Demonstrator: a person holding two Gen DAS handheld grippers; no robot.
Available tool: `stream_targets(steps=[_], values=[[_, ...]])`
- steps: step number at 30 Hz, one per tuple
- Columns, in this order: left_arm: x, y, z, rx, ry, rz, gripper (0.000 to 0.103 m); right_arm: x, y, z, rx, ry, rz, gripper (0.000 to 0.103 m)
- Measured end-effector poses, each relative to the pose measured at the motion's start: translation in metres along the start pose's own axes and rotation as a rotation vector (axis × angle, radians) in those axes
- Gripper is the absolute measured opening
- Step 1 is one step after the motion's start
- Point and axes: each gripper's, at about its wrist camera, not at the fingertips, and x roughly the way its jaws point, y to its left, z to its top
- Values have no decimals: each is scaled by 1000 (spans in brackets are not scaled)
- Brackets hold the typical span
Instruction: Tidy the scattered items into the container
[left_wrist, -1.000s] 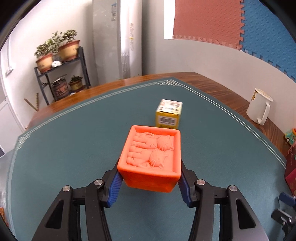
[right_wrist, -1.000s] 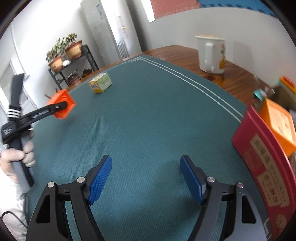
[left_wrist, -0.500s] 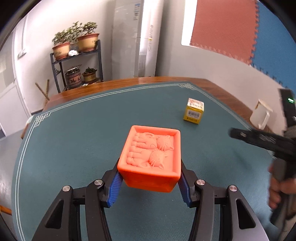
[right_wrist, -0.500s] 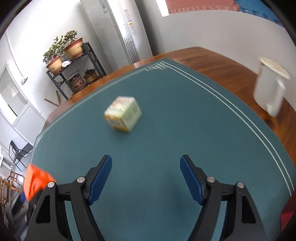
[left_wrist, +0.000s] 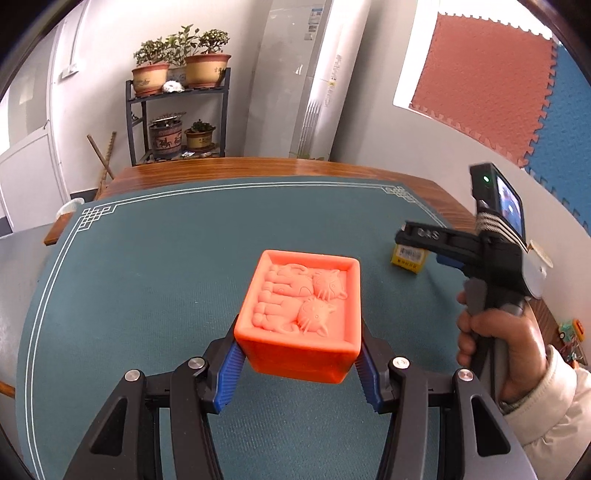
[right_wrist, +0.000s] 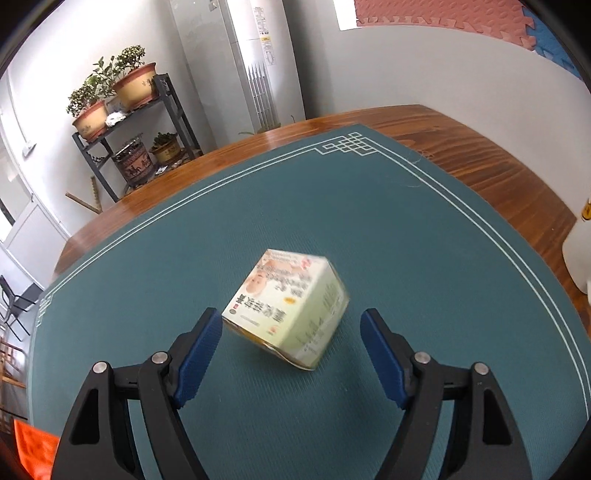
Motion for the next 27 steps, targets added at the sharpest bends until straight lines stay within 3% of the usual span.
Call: stream_targets(steps=[3,6,8,9,10,12,18,20,21,22,24,27], values=[[6,-3,-3,9,18,3,56,9,3,-2,-32,29,-54,80],[8,-6,-4,13,25,-2,56,17,-6,-6,-24,41,-73,73],[7,-6,-5,14,21,-5,56,16,-8,-6,-52,21,-91,58],[7,-6,-5,14,20,-6,56,16,-10,-5,-64,18,-91,44],[7,-6,-5,13,20,-6,56,15,-12,-5,-77,15,-78,24],[8,-6,-6,15,24,-7,56,13,-17,-6,-77,23,-48,9],[16,-9,-11,19,52,-4,56,-1,-28,-18,-91,12,20,8],[16,-10,-12,24,53,-8,56,-4,-32,-18,-98,4,29,10],[16,-11,-12,26,52,-10,56,-5,-33,-17,-104,3,19,22],[15,-12,-12,27,50,-11,56,-6,-33,-15,-107,0,-1,47],[14,-11,-12,26,48,-13,56,-14,-31,-10,-135,-54,-36,85],[16,-9,-11,18,53,-10,56,-23,-21,-4,-223,-123,-73,86]])
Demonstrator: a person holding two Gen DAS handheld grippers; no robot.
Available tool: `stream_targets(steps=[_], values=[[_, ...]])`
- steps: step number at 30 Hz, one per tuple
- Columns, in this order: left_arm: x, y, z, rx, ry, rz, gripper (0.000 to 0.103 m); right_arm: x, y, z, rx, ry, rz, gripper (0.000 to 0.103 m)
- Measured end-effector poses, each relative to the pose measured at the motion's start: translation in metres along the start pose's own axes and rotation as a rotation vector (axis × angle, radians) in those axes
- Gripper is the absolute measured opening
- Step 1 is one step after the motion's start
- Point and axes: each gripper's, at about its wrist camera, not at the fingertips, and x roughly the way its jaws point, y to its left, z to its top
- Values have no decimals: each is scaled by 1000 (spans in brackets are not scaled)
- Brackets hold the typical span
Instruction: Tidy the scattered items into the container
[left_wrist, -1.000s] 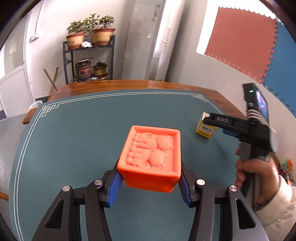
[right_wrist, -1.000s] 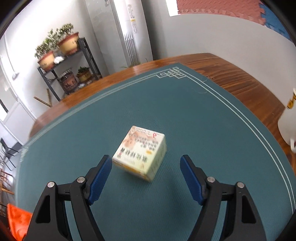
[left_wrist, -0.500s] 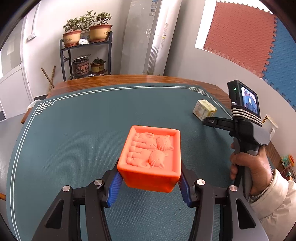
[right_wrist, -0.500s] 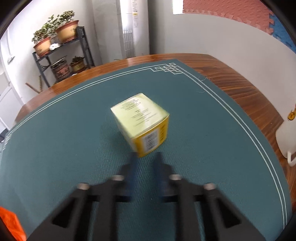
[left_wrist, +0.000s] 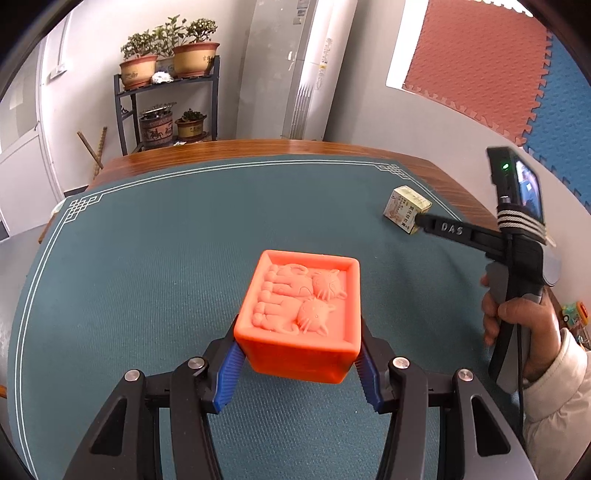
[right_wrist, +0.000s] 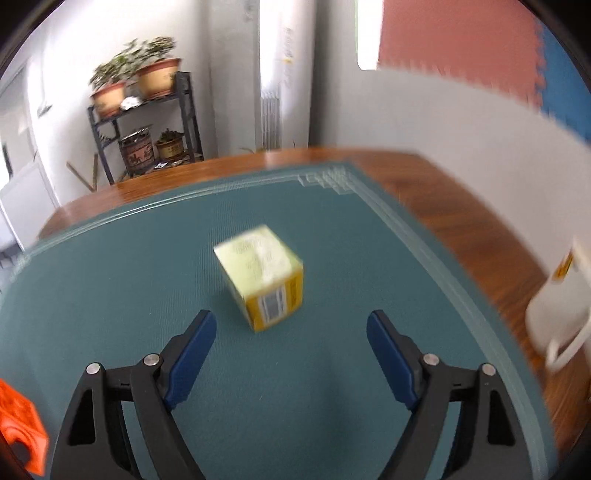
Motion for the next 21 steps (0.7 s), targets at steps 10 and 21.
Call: stream_targets(steps=[10,21], values=[[4,2,-3,-6,16,1,56,38,12,13,-57,141,111,0],[1,-7,-9,12,22,-16,56,10,-21,11,78,117,210,15]])
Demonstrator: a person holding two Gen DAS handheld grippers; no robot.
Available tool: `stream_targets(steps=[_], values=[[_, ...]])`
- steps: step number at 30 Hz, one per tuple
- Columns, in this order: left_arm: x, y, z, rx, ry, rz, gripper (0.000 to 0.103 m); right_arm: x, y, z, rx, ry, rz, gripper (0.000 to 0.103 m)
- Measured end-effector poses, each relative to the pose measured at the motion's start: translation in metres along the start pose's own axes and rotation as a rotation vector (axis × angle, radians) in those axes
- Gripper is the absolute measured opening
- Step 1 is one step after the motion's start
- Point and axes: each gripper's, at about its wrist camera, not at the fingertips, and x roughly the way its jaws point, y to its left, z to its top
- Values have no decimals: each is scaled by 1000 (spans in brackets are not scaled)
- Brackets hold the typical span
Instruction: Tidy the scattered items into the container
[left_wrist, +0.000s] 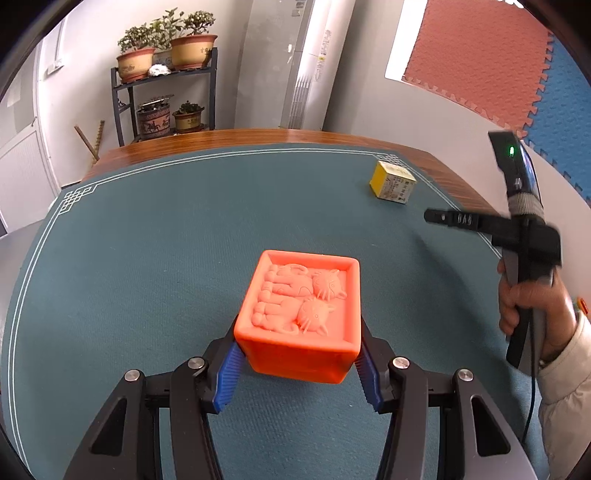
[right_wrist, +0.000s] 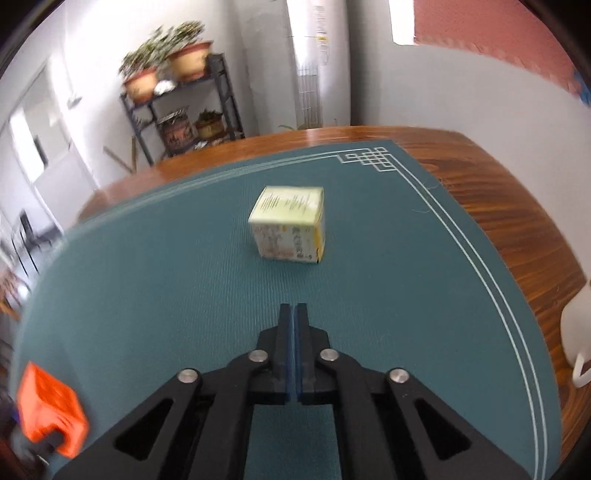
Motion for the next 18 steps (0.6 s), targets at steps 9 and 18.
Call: stream_targets(steps=[9,18], values=[[0,7,5,-22,1,-1,56,16,0,34,155,-50,-32,93],[6,4,3,-15,11,12,56,52,32,61,46,-56,-143,92]])
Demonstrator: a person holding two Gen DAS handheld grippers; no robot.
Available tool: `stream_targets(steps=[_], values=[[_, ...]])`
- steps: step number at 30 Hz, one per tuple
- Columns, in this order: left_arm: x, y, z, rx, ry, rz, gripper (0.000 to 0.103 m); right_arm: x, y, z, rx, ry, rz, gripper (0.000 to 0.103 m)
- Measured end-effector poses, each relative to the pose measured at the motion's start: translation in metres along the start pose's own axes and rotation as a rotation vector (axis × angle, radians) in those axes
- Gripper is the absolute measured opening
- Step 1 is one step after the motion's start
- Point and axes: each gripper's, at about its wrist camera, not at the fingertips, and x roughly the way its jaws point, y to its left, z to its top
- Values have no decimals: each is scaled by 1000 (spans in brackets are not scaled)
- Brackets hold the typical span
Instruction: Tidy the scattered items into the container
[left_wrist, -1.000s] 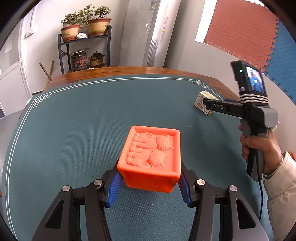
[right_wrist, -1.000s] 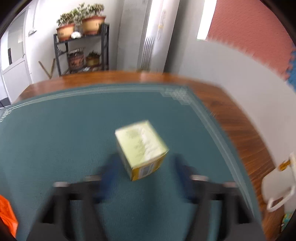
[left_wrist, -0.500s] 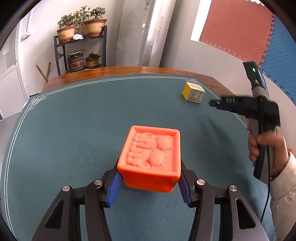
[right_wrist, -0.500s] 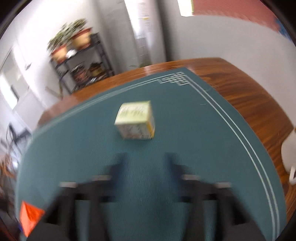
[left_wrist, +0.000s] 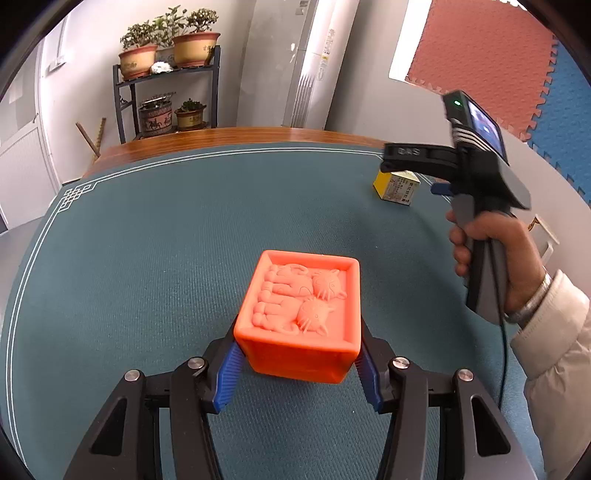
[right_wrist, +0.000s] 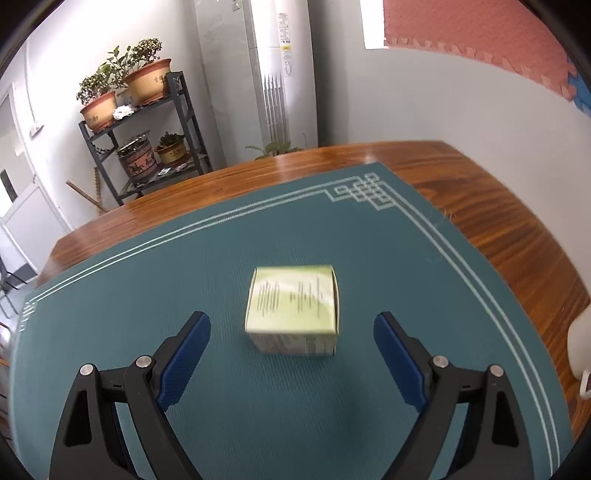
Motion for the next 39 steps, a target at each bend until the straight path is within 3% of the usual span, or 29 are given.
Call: stream_targets(steps=[2,4,11,20,26,33,39], values=[[2,-1,-1,3,3,2,56,4,2,1,-9,9,-10,87],[3,-2,-2,5,8,3,56,9,1,0,-11,42,13,55],[2,-1,-3,1,5,7,56,-13,-11,-20,-24,19,32,54],[-7,-9,-8,29,-10,-7,56,-97,-45,-64,8,-22,81,54],[-25,-28,-12,79,-39,-49,56,-167,-77,-126,17,-41,110,54],[-44,-56,-24,131,-49,-88,56,-238,-123,-197,11,-93,58,54],[-59,-101,-45,194,-23,-146,56,-291,-168,-246,71,-155,16,54]])
